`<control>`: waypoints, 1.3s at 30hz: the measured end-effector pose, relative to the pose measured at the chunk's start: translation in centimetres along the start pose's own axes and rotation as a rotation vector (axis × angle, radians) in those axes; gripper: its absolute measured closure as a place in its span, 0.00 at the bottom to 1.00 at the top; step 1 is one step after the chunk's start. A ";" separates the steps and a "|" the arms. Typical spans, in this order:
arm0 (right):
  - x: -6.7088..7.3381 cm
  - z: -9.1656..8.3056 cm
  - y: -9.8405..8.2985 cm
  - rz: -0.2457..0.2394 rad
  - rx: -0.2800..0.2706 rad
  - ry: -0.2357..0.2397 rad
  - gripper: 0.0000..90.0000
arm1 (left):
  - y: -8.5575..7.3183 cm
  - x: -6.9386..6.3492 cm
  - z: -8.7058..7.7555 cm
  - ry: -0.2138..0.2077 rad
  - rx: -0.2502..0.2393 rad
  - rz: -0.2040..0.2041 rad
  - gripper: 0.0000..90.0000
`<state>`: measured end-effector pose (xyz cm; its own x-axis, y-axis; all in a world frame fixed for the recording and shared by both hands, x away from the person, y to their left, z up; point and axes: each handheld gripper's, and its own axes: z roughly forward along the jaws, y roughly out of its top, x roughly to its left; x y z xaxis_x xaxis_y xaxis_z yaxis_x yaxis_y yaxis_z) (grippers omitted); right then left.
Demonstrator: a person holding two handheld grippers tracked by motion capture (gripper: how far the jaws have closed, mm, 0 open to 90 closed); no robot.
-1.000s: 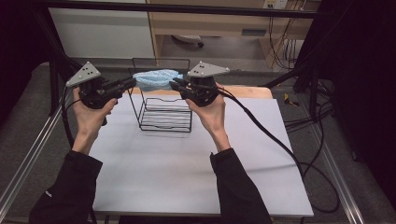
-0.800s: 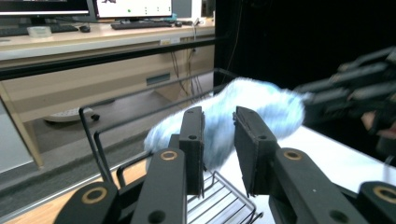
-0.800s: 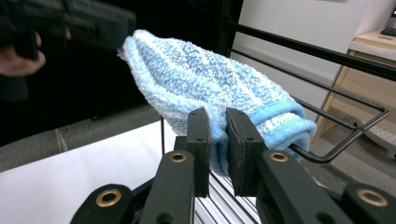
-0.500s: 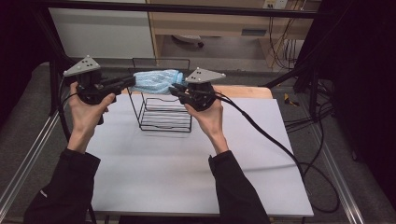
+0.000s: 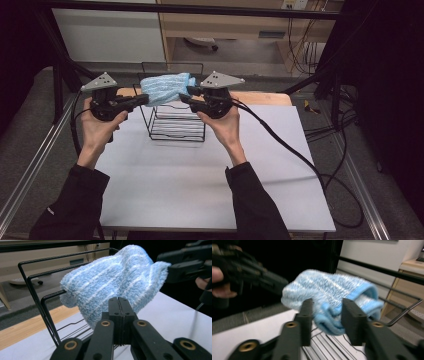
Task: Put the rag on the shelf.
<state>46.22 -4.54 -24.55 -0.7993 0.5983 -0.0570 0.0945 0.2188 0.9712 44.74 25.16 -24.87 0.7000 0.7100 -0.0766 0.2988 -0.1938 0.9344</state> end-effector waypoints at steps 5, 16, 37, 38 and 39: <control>-0.2 -0.4 1.0 0.023 -0.044 -0.004 0.62 | -0.2 -0.1 0.5 0.029 0.012 0.026 1.00; 0.6 1.5 0.3 0.017 0.115 0.007 1.00 | -0.4 -0.3 1.0 0.046 0.008 0.050 1.00; -0.7 0.6 -2.3 0.040 0.047 -0.016 0.90 | -0.9 -0.1 1.3 0.059 -0.025 0.034 0.97; -0.6 0.3 -1.9 0.040 0.036 -0.010 0.86 | -0.7 -0.2 1.1 0.059 -0.027 0.035 0.95; -0.5 0.2 -1.7 0.034 0.034 -0.010 0.84 | -0.5 -0.3 0.9 0.061 -0.030 0.035 0.93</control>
<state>46.57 -5.00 -26.19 -0.7894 0.6133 -0.0264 0.1420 0.2242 0.9641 44.97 24.44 -25.61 0.6690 0.7429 -0.0231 0.2542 -0.1995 0.9463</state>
